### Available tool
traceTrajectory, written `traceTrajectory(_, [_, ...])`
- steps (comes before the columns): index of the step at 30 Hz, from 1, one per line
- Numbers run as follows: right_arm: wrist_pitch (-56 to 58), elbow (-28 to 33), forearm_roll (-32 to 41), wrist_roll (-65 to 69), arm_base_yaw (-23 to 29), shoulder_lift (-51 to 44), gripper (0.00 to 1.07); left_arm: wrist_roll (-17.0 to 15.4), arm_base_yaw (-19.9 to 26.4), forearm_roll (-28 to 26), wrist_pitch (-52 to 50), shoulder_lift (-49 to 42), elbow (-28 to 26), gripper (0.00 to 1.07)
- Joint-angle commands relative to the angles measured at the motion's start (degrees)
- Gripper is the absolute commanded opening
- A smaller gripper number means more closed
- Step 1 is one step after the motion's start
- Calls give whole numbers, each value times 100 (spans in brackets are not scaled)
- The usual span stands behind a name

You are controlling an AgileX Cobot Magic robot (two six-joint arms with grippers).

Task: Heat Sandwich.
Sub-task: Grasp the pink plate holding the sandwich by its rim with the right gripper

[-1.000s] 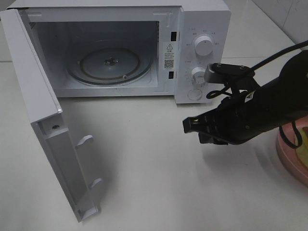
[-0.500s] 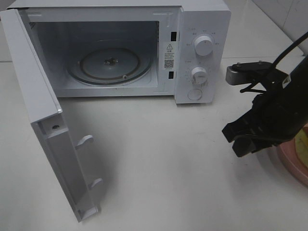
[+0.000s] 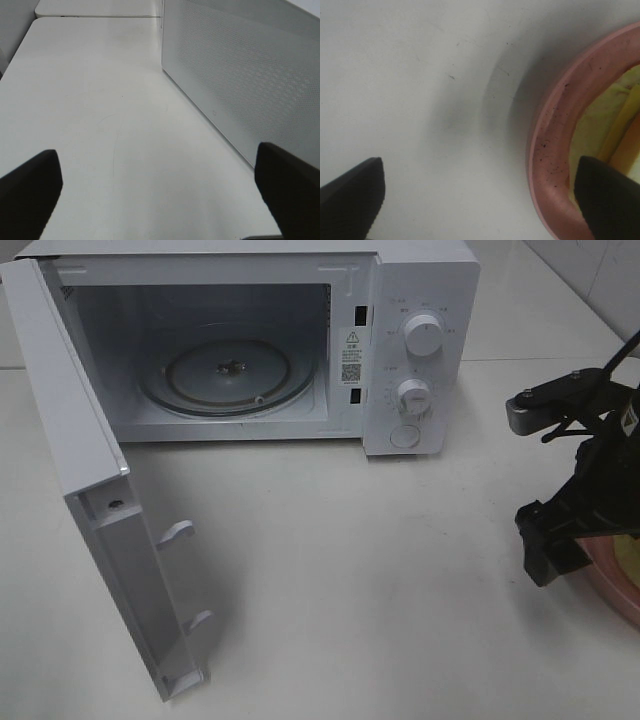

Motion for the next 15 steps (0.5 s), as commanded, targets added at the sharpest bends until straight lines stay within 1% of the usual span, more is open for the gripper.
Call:
traceTrajectory(1, [52, -40, -74, 109, -46, -17, 98, -6, -23, -52, -52, -149, 23, 101])
traceTrajectory(3, [57, -40, -17, 126, -195, 69, 94, -6, -23, -52, -52, -149, 23, 101])
traceTrajectory(4, [57, -40, -17, 126, -195, 69, 94, -6, -23, -52, -52, -149, 23, 101])
traceTrajectory(8, [-132, -40, 29, 201, -561, 315, 93, -6, -23, -52, -52, -149, 23, 101])
traceTrajectory(15, [-493, -40, 92, 235, -785, 636, 92, -6, -23, -52, -52, -149, 23, 101])
